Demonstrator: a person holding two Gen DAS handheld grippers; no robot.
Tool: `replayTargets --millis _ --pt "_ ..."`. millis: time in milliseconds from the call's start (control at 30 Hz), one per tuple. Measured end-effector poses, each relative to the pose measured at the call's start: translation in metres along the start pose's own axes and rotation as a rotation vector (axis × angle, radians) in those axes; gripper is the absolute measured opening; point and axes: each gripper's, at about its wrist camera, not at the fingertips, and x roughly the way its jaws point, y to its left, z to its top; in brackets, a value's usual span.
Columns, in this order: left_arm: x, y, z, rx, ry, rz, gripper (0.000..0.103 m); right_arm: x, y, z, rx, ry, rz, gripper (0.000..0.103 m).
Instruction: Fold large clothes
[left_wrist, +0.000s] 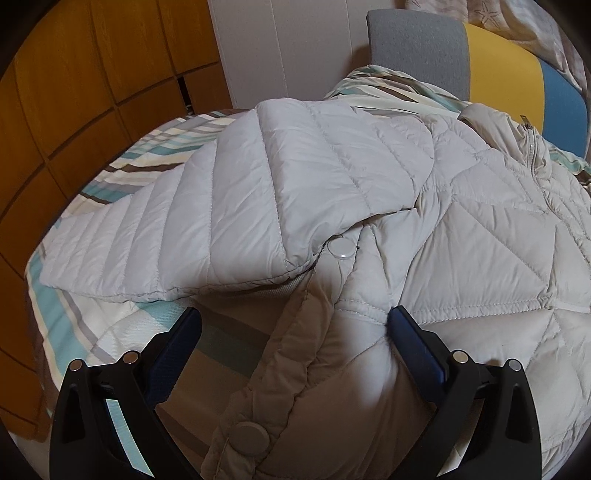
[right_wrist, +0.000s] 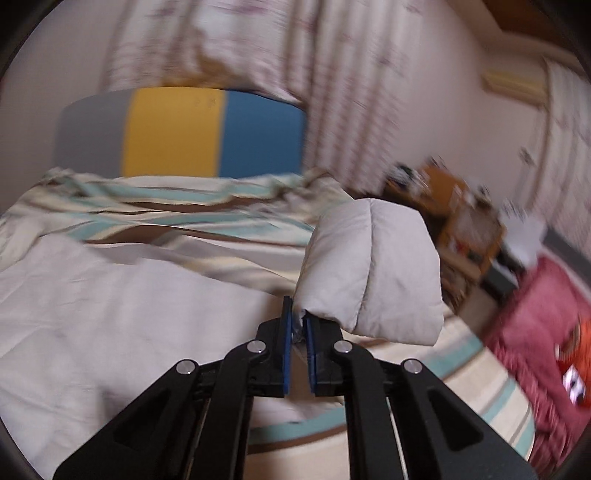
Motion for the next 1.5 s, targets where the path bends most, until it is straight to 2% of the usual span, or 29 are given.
replayTargets --millis 200,467,700,900,1033,1200,1267,1333,1400,1500 --pt "-0.001 -0.002 -0.001 -0.001 -0.002 0.001 0.1 -0.026 0.085 0.013 -0.165 -0.073 0.138 0.006" --pt "0.0 0.001 -0.001 -0.021 0.004 -0.025 0.1 -0.058 0.198 -0.001 -0.418 -0.166 0.266 0.006" --pt "0.001 0.003 -0.001 -0.026 0.004 -0.032 0.1 -0.078 0.268 -0.026 -0.499 -0.173 0.415 0.006" --pt "0.002 0.003 -0.001 -0.029 0.005 -0.034 0.1 -0.098 0.319 -0.047 -0.605 -0.218 0.555 0.006" --pt "0.002 0.003 -0.001 -0.027 0.003 -0.031 0.1 -0.101 0.341 -0.065 -0.7 -0.191 0.631 0.006" --pt "0.002 0.003 -0.002 -0.024 0.003 -0.026 0.1 -0.096 0.353 -0.081 -0.785 -0.162 0.66 0.016" --pt "-0.002 0.0 -0.001 -0.014 0.0 -0.009 0.1 -0.096 0.349 -0.077 -0.782 -0.158 0.68 0.028" --pt "-0.009 -0.005 0.003 0.022 0.002 0.021 0.1 -0.1 0.339 -0.07 -0.749 -0.165 0.683 0.059" --pt "-0.021 -0.01 0.009 0.054 -0.025 0.016 0.1 -0.107 0.319 -0.059 -0.689 -0.163 0.726 0.061" --pt "-0.053 -0.021 0.023 0.048 -0.127 -0.042 0.1 -0.113 0.282 -0.043 -0.588 -0.144 0.756 0.061"
